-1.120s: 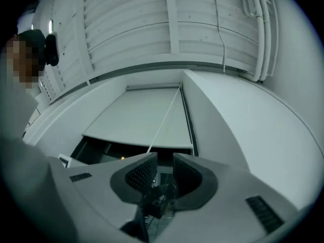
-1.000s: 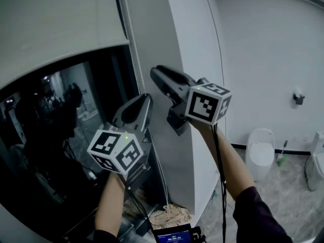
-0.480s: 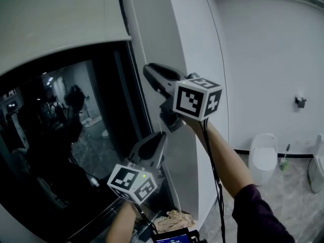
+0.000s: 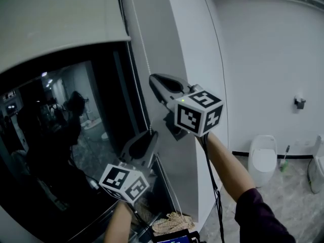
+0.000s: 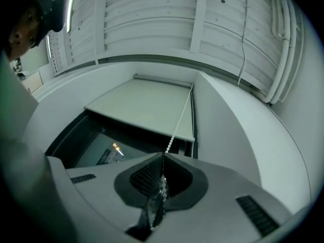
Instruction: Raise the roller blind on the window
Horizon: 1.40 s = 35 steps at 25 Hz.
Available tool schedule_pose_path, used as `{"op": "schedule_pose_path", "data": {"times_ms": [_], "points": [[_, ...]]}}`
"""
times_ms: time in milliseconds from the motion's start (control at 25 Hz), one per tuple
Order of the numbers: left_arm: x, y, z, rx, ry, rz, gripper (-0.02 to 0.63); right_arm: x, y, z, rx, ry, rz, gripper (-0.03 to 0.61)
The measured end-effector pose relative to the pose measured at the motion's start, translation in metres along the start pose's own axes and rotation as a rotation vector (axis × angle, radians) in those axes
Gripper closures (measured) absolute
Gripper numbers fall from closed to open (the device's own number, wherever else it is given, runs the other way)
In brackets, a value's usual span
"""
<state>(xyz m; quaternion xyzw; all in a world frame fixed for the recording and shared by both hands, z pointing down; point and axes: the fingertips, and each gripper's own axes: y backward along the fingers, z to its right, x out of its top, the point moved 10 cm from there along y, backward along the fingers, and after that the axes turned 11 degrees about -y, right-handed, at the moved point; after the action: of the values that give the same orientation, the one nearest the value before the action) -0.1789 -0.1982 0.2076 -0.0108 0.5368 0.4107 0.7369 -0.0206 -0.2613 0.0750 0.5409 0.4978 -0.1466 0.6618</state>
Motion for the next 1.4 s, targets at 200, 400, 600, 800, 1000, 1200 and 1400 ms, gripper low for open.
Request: {"op": "schedule_pose_path", "data": {"times_ms": [200, 400, 600, 800, 1000, 1200, 1400], "points": [[0.021, -0.009, -0.028, 0.035, 0.019, 0.038, 0.594, -0.039, 0.034, -0.008, -0.028, 0.094, -0.066, 0.563], [0.035, -0.016, -0.040, 0.046, 0.025, 0.072, 0.594, -0.073, 0.070, -0.016, -0.044, 0.097, -0.106, 0.563], [0.031, -0.018, -0.031, 0.025, 0.055, 0.075, 0.594, -0.084, 0.094, -0.017, -0.073, 0.120, -0.126, 0.563], [-0.003, -0.008, -0.004, -0.033, 0.076, -0.013, 0.594, -0.084, 0.099, 0.000, -0.129, 0.124, -0.133, 0.563], [-0.055, 0.009, 0.007, -0.034, 0.129, -0.100, 0.589, -0.088, 0.091, 0.006, -0.152, 0.116, -0.140, 0.563], [-0.084, 0.031, 0.005, -0.005, 0.196, -0.120, 0.480, -0.092, 0.085, 0.003, -0.152, 0.142, -0.117, 0.563], [-0.085, 0.041, 0.005, 0.070, 0.004, -0.217, 0.480, -0.092, 0.079, 0.003, -0.140, 0.119, -0.099, 0.561]]}}
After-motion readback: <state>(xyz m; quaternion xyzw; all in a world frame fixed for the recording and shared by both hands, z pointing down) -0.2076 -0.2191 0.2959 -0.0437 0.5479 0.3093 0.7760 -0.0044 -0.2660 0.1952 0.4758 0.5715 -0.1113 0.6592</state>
